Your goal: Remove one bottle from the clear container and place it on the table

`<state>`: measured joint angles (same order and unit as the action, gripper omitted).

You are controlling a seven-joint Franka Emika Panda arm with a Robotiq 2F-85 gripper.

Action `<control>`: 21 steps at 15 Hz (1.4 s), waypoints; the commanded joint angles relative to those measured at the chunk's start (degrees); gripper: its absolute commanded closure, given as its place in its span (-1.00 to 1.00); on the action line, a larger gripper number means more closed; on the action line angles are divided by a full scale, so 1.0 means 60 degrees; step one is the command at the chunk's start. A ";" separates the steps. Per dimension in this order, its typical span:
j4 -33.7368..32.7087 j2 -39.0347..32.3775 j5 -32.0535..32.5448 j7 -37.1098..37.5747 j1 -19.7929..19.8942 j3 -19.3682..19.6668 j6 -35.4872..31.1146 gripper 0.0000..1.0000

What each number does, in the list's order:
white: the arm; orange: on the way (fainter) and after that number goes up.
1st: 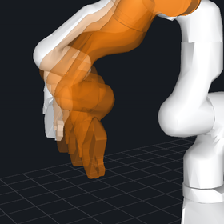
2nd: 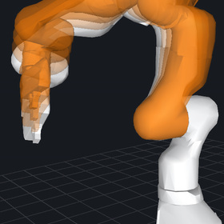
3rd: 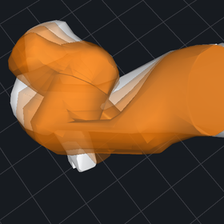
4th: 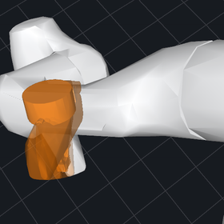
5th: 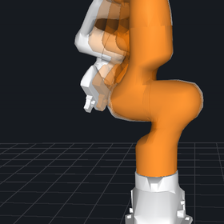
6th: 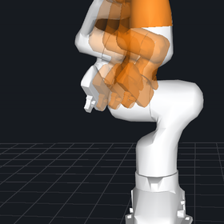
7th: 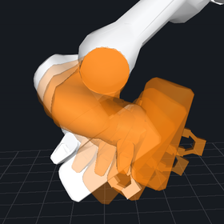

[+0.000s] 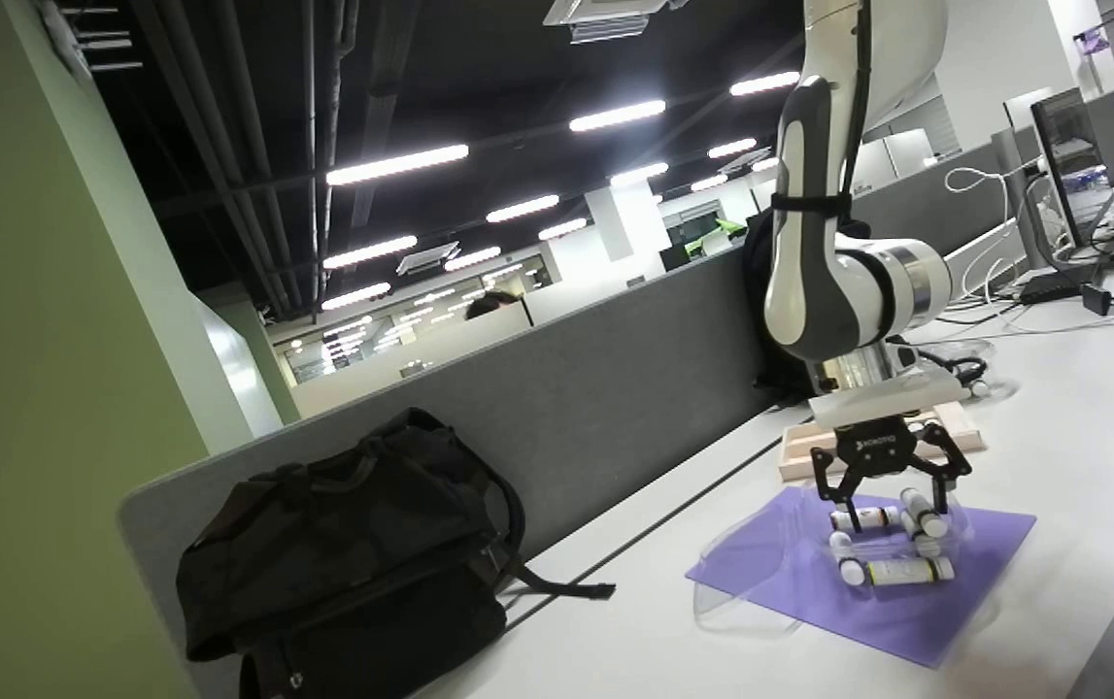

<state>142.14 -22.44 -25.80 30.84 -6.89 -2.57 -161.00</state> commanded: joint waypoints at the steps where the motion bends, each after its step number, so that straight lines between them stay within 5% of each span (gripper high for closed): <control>1: -0.0264 -0.0431 0.0200 0.0248 -0.0130 0.0173 -0.0013 -1.00; 2: -0.0276 -0.0499 0.0212 0.0211 -0.0141 0.0166 -0.0056 -1.00; 3: -0.0273 -0.0565 0.0216 0.0191 -0.0168 0.0157 -0.0167 -0.50; 4: -0.0276 -0.0599 0.0213 0.0182 -0.0174 0.0147 -0.0199 -0.49; 16: -0.0346 -0.0320 0.0211 0.0138 0.0000 0.0163 0.0483 0.94; 17: -0.0384 -0.0320 0.0267 0.0231 -0.0025 0.0231 0.0642 0.05; 19: -0.0474 -0.0322 0.0361 0.0313 -0.0058 0.0328 0.0901 0.10; 21: -0.0524 -0.0357 0.0425 0.0382 -0.0091 0.0414 0.1071 -0.12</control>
<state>141.20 -22.50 -24.59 30.82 -6.94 -0.74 -156.33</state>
